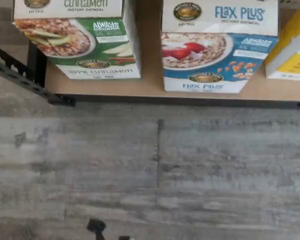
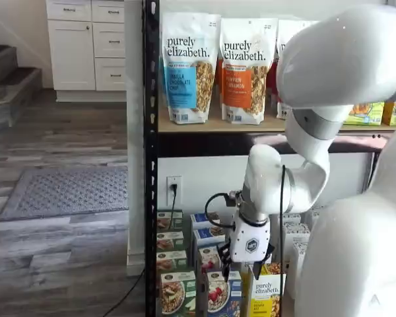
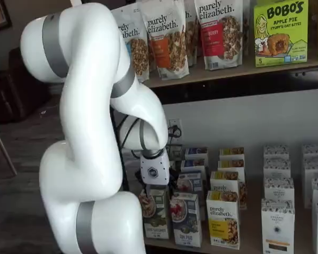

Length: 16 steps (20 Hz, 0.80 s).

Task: Pick up the blue and white box that is on the bottom shelf, the second box from the left

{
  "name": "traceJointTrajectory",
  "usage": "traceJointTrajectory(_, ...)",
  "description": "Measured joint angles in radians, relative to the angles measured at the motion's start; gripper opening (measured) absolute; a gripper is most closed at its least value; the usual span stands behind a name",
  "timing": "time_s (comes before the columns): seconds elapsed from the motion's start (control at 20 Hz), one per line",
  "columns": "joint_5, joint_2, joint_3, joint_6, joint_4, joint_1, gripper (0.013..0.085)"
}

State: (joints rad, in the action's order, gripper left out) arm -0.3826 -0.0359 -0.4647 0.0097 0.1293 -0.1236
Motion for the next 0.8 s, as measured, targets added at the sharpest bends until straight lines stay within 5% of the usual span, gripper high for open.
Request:
traceJointTrajectory(0.2,0.088,0.061,-0.006,-0.041,0.061,-0.024,0.085)
traceJointTrajectory(0.55,0.187,0.154,-0.027,0.131,-0.114,-0.03,0.085)
traceJointTrajectory(0.8,0.228,0.206,-0.049,0.111,-0.087,-0.039,0.085)
